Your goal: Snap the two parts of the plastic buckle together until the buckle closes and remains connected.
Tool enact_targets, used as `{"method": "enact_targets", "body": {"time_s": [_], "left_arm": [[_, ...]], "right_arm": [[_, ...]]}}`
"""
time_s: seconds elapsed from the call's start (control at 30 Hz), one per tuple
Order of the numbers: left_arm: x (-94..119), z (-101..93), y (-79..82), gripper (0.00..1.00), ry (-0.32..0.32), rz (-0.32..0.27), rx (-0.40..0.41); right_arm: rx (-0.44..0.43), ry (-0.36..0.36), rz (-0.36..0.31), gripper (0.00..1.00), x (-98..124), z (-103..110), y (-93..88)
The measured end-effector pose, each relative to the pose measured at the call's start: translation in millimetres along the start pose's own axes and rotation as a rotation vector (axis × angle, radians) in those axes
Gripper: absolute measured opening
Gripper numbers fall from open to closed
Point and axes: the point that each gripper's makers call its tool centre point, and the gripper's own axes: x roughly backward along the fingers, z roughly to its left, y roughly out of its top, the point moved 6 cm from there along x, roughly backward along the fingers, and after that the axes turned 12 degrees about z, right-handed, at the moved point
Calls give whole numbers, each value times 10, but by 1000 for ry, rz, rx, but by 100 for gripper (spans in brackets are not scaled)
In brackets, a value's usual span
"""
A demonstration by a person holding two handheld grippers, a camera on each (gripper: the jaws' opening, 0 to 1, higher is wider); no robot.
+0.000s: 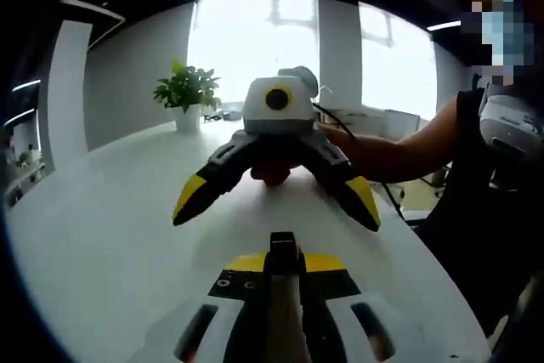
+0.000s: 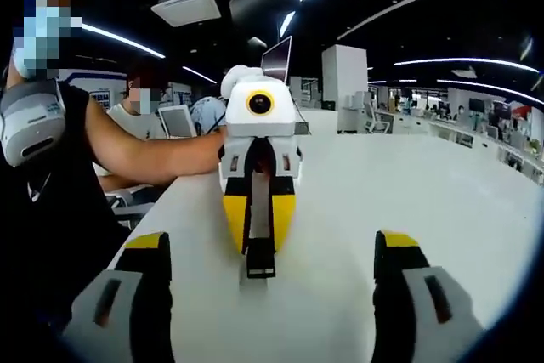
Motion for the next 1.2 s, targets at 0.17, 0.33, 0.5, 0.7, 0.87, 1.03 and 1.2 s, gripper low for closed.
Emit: {"method": "enact_targets", "body": {"time_s": [0.17,0.33,0.5,0.7,0.87,1.03,1.2], "left_arm": [[26,17,11,10,15,-16,4],[23,19,12,10,21,-15,5],[46,62,13,10,59,-18,20],[77,122,36,10,111,-29,32],[149,145,89,10,172,-41,40],[275,286,94,10,284,-47,105],[359,413,70,10,363,-48,157]], "right_arm": [[4,-20,-17,100,23,-23,21],[-16,-27,-1,100,31,-43,10],[-9,-57,14,100,28,-76,-3],[7,-83,16,100,25,-97,7],[8,-140,-27,100,94,-162,75],[0,-197,-42,100,134,-249,83],[-5,-232,-45,100,152,-305,76]]}}
